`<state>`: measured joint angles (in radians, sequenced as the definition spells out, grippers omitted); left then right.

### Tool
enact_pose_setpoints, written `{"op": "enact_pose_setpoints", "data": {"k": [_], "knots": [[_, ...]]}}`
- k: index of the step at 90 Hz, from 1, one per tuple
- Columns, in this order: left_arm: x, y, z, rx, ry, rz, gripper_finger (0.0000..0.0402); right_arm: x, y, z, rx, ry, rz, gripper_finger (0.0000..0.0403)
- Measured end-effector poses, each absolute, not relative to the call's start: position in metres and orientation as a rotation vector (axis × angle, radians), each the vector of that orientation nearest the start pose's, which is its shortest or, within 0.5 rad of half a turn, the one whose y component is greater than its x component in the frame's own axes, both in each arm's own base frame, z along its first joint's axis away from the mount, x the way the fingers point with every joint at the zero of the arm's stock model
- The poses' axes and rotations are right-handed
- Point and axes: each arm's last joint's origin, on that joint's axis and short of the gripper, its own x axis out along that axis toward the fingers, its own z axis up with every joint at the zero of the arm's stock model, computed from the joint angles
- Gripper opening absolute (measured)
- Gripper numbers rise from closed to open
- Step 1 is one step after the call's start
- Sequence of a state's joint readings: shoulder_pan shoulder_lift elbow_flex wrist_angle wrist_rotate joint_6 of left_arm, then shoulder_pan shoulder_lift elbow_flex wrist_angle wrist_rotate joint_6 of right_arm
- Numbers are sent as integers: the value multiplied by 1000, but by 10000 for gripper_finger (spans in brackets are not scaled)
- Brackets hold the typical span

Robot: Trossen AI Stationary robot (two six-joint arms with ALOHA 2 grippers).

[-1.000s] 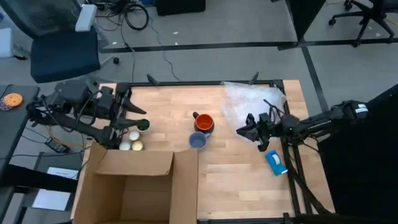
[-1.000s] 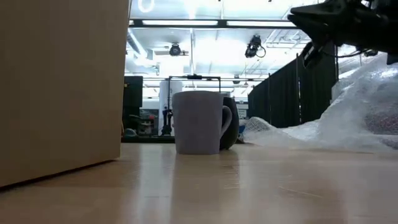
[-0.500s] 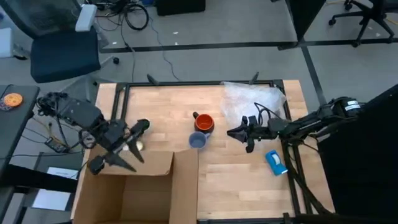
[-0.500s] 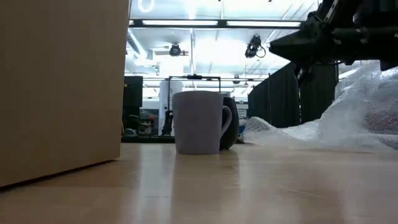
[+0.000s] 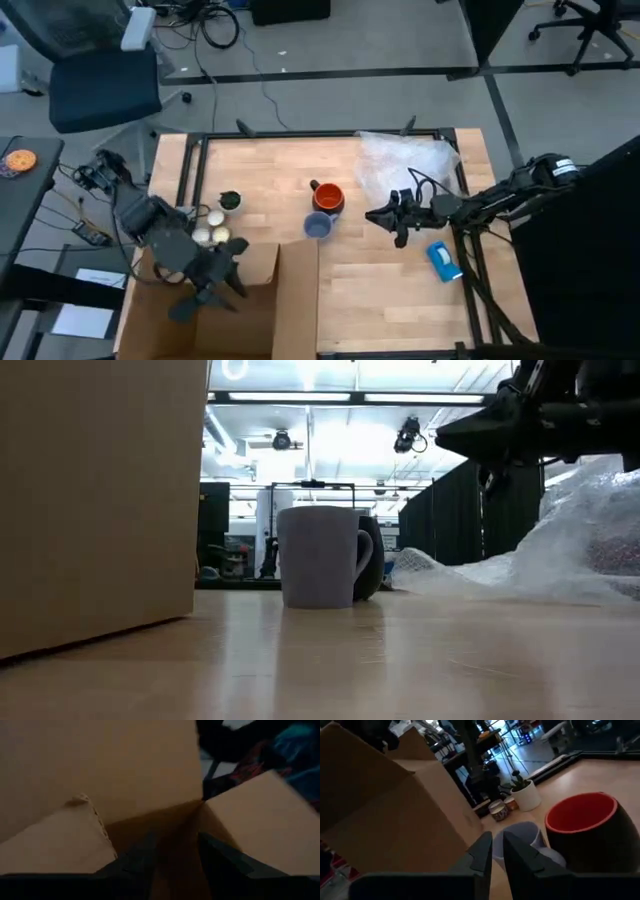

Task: Wrap mug
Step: Prepare the box

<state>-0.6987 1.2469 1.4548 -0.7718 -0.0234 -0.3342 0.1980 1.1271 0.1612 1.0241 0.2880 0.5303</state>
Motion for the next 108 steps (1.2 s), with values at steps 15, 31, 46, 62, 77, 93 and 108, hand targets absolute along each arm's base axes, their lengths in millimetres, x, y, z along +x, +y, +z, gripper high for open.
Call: {"op": "enact_pose_setpoints", "data": {"k": [15,31,46,62,77,93,108], "knots": [[189,-155,406,-62,655,-440,131,188,30,180,536,-80,-79,21],[188,-149,401,69,667,-319,131,188,29,180,534,-82,-86,20],[182,-137,392,229,734,-140,131,188,29,180,525,-87,-109,20],[181,-142,413,369,622,-125,131,188,29,180,518,-87,-111,20],[177,-142,449,458,545,-115,131,188,29,180,532,-85,-114,20],[162,-124,477,472,565,21,132,188,33,180,536,-80,-96,20],[147,-98,496,374,620,154,132,187,35,180,536,-80,-101,20]]}}
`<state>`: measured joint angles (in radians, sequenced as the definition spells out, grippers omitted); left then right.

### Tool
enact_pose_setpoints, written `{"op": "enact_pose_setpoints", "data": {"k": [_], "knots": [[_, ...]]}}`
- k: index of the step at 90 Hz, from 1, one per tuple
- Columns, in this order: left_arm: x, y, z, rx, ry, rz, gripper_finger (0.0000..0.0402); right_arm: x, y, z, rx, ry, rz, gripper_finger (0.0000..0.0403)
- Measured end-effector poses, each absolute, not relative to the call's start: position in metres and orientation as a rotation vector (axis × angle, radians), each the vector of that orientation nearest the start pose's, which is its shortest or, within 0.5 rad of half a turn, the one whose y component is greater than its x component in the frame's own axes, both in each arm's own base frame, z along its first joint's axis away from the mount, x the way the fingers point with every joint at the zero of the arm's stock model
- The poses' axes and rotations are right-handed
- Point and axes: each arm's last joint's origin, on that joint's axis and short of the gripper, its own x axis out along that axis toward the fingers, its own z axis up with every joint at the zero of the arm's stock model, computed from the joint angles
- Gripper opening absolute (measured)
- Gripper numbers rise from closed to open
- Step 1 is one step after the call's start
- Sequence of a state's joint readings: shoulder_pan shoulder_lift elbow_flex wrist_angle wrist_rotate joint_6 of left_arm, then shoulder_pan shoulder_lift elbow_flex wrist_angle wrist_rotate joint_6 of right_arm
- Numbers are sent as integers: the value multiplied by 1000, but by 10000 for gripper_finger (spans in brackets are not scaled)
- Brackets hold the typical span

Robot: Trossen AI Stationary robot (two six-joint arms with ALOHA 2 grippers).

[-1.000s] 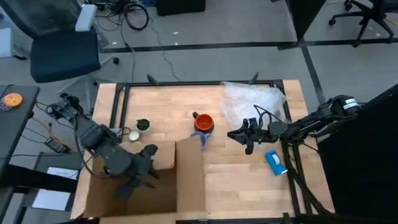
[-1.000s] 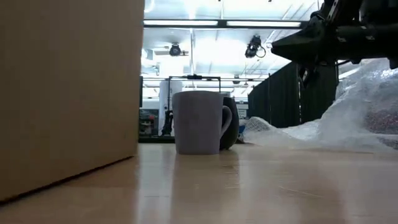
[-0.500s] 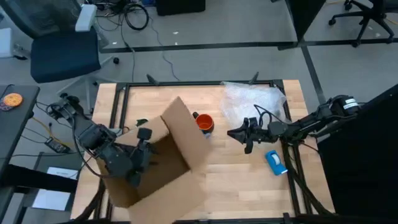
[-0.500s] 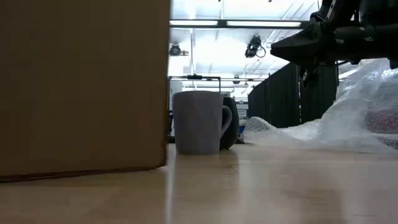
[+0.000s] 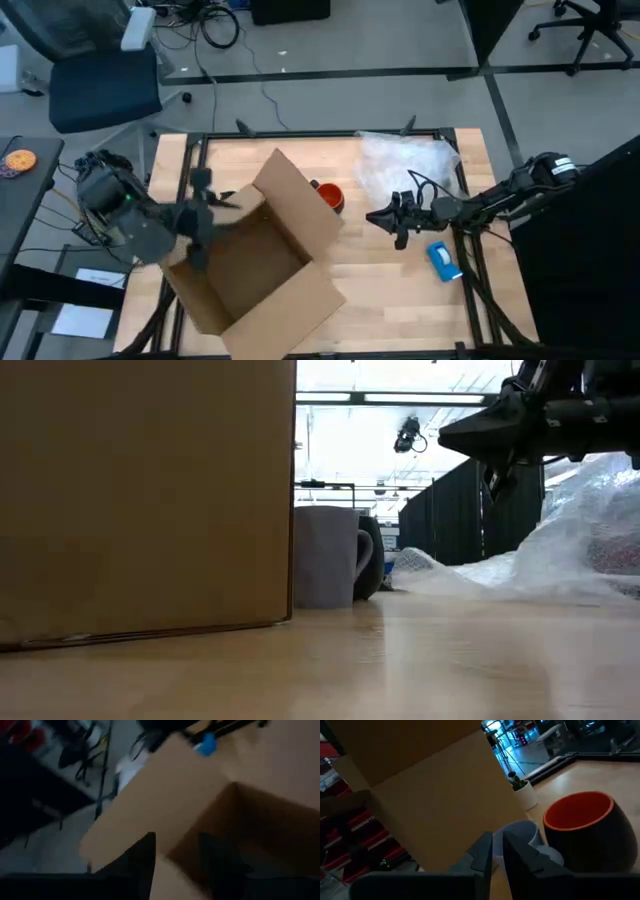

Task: Wrap mug
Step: Prepare the box

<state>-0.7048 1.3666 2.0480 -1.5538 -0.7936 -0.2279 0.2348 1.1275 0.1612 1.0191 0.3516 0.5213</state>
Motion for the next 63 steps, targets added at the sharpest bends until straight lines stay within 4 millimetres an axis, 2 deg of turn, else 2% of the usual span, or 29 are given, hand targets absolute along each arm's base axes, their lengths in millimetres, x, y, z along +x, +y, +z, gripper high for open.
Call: {"op": "enact_pose_setpoints", "data": {"k": [17,37,45,53,63], "knots": [[146,-83,505,271,607,204,137,187,33,179,533,-83,-125,20],[159,-66,501,154,637,322,160,188,29,179,516,-89,-151,20],[167,-61,504,123,633,282,171,188,27,179,516,-91,-159,20],[175,-55,508,191,623,173,178,188,27,179,516,-91,-159,20],[180,-34,512,222,636,154,179,188,27,180,517,-96,-157,20]]}}
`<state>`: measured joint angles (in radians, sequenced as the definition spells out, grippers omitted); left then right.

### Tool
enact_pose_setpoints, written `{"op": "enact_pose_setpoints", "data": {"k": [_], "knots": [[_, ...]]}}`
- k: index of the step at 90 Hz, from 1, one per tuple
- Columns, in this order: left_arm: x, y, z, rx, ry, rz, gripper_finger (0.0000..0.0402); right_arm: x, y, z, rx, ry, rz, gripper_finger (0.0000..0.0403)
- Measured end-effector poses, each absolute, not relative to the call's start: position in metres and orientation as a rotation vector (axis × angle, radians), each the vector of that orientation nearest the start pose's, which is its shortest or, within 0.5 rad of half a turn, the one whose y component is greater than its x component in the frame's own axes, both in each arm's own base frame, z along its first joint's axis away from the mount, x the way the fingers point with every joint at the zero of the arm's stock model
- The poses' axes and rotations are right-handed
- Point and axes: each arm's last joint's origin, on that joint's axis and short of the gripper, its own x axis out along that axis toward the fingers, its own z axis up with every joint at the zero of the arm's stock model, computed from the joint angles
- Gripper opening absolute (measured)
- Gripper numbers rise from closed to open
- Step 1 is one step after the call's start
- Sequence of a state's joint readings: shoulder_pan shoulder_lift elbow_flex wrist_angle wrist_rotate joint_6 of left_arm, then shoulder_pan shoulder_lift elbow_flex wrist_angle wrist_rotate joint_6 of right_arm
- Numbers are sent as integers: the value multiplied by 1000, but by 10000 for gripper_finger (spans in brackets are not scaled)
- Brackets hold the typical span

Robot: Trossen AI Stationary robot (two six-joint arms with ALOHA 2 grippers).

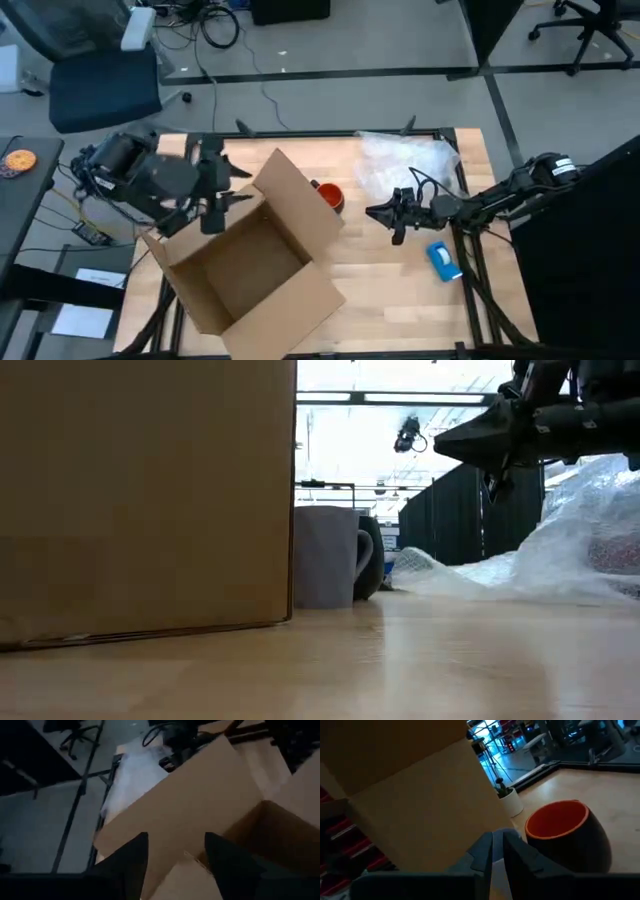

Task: Wrap mug
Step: Prepare the box

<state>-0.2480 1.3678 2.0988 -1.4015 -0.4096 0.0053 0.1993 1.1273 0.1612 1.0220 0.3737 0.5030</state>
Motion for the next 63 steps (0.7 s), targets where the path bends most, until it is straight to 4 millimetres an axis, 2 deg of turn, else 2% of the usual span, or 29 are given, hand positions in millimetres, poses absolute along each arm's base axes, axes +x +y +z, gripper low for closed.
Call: {"op": "enact_pose_setpoints", "data": {"k": [19,39,48,63], "knots": [[179,23,506,76,739,194,177,188,29,180,519,-96,-149,20],[177,68,501,-98,703,180,183,187,35,180,520,-89,-118,20],[177,86,493,-184,701,121,190,187,36,180,521,-87,-112,20],[181,116,467,-295,692,24,204,187,36,180,537,-89,-112,20]]}}
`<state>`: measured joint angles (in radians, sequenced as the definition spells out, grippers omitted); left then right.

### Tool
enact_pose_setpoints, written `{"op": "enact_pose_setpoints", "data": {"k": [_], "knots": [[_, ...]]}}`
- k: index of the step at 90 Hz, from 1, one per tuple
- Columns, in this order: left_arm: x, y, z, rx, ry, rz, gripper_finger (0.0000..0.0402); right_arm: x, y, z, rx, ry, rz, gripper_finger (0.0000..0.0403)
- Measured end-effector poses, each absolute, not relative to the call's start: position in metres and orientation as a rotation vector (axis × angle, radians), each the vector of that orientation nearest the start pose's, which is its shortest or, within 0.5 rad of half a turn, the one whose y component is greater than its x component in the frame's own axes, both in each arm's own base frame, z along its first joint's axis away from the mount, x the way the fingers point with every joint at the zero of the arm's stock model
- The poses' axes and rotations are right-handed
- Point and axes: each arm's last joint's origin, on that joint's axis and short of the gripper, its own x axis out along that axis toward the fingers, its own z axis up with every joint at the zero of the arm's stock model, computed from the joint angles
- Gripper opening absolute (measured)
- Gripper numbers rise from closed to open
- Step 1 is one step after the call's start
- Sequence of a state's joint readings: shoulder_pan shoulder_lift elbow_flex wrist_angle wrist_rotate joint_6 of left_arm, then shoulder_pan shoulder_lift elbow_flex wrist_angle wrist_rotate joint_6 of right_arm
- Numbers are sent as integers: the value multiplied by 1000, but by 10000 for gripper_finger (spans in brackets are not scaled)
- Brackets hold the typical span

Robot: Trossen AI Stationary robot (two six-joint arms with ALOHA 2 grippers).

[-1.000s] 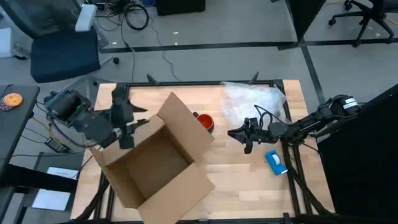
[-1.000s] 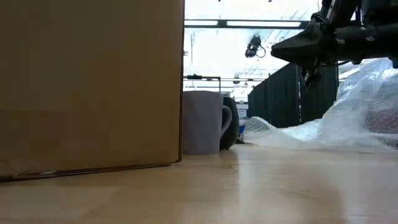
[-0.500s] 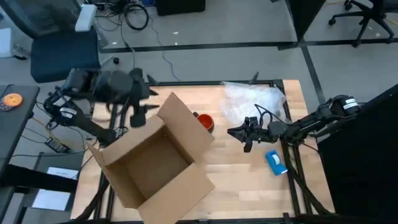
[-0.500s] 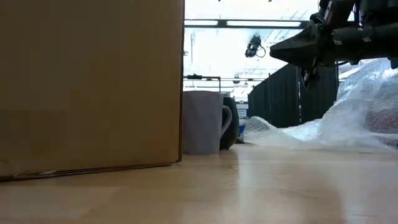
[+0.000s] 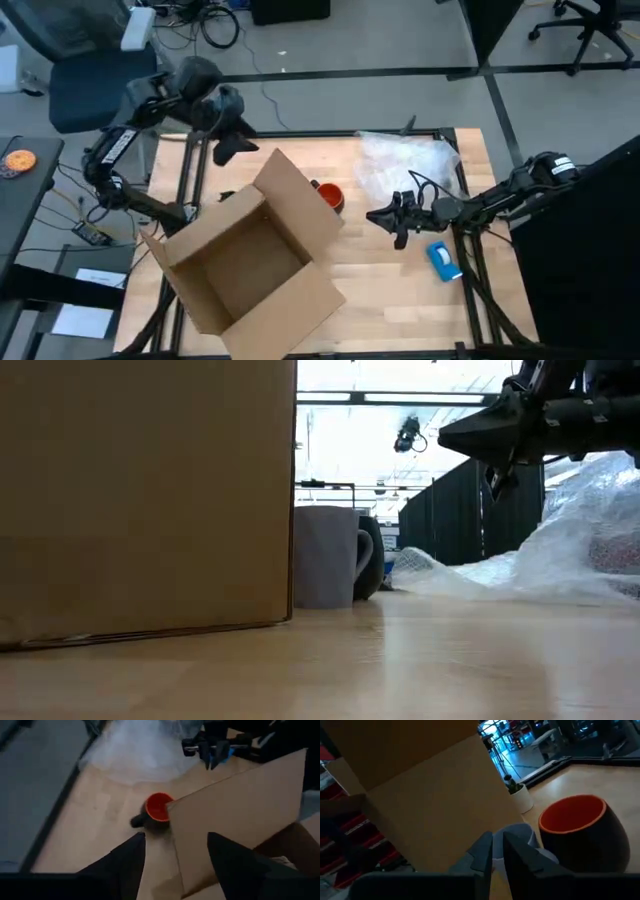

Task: Wrap mug
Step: Prepare the box

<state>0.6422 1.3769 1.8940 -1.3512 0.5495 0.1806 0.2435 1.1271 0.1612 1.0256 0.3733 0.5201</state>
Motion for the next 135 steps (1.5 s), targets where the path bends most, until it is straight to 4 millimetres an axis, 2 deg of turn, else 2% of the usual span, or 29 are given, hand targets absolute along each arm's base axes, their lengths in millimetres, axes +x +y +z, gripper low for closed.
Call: {"op": "enact_pose_setpoints", "data": {"k": [13,23,32,42,57,69,87,106,135], "knots": [[187,137,445,-334,642,-54,209,186,39,180,538,-84,-95,20],[188,152,428,-336,643,-34,209,186,41,180,539,-81,-83,20],[187,158,416,-380,633,-87,209,185,43,180,539,-78,-76,20],[185,159,412,-402,582,-195,209,185,43,180,539,-78,-75,20],[186,161,403,-384,575,-222,209,185,42,180,533,-78,-80,20],[188,162,388,-408,601,-248,209,186,40,180,529,-82,-94,20],[192,156,375,-454,534,-408,209,187,36,180,512,-86,-118,20],[200,150,369,-432,537,-450,209,187,32,180,510,-91,-139,20],[216,140,344,-412,553,-513,204,187,32,180,510,-91,-139,20]]}}
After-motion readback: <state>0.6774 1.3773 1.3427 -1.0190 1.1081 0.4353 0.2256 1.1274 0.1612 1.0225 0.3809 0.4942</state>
